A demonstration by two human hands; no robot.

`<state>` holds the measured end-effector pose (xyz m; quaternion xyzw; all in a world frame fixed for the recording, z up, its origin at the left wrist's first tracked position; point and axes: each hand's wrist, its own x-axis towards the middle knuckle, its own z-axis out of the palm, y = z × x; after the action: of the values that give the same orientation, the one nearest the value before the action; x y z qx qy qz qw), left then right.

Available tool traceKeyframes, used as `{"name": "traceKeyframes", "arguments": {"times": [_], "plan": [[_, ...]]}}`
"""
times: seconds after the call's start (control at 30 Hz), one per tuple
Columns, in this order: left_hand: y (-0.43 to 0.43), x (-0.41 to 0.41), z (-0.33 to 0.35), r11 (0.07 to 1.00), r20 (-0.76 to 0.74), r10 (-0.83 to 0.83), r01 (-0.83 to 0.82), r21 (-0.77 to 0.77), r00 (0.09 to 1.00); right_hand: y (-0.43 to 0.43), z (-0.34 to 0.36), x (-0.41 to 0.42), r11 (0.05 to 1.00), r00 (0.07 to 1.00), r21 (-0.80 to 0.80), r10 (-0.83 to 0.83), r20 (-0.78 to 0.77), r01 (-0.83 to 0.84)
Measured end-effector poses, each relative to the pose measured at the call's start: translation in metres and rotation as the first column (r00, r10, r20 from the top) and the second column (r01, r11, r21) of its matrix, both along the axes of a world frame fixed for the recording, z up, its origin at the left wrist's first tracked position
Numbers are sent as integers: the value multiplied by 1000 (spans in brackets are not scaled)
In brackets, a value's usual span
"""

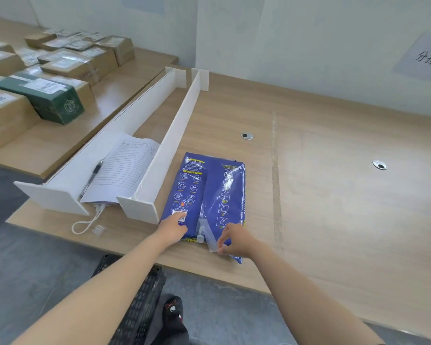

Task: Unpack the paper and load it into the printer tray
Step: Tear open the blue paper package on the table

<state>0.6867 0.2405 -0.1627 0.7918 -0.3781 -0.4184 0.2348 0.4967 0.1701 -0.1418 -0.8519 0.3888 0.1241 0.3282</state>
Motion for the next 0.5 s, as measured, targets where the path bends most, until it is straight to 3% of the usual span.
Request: {"name": "traceKeyframes", "arguments": {"times": [0.13,0.33,0.5], "plan": [[10,-7,6,1000,12,-12,12,-9,1000,10,5,-5,995,999,103,5,-47,0],[21,-15,10,999,77,-51,51,7,996,23,-1,-16,972,949,230,107,-295,-39],[31,-17,7,1000,76,-22,23,-1,997,24,-10,-35,959,903,279,70,-424,57]]}}
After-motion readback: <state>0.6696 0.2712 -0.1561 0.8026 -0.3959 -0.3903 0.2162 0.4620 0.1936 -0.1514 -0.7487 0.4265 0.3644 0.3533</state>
